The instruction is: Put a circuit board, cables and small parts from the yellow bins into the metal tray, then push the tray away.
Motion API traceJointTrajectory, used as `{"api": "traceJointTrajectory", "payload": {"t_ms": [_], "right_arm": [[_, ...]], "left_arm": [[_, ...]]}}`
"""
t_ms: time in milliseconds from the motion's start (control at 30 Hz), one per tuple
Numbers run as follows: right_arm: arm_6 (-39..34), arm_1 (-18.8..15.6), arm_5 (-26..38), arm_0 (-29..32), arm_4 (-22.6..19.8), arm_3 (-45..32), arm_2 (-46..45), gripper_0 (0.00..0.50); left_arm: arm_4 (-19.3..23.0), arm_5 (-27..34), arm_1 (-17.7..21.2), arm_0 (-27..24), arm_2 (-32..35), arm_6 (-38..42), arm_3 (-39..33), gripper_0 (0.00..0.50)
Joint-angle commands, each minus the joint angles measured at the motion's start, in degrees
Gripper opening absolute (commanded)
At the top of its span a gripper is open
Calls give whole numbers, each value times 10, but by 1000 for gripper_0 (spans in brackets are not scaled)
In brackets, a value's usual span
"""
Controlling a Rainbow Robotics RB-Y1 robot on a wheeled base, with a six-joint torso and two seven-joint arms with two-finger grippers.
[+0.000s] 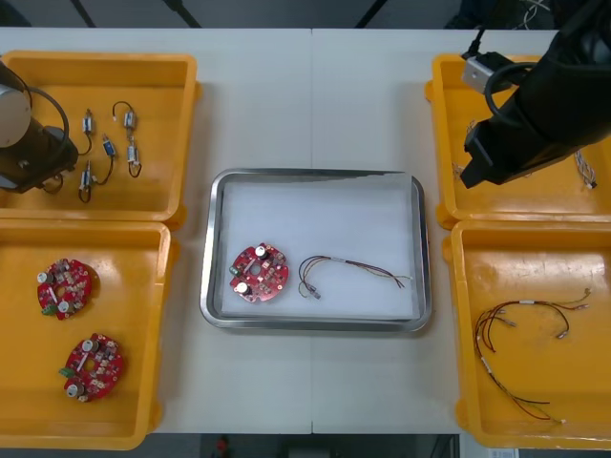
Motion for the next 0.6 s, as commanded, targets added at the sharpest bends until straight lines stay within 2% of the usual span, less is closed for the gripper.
{"api": "traceJointTrajectory", "payload": {"t_ms": [33,233,500,533,567,600], "right_arm": [[-33,-33,2,38,6,-26,-69,500],[-35,-42,2,49,43,-9,-102,500],[-21,-61,-17,48,77,76,-113,500],[-20,-63,-22,48,78,83,-113,500],[-17,-67,-29,48,80,96,-113,500],[-13,-71,-36,48,82,110,-113,500]], "left_arm": [[12,-10,30,-28,-5,-22,13,500],[24,-34,29,-28,-5,-20,30,500],[26,-37,29,-28,-5,-16,33,500],[26,-37,29,-28,-5,-15,33,471],[26,-36,29,-28,-5,-14,33,402],[26,-36,29,-28,-5,-14,32,278]]}}
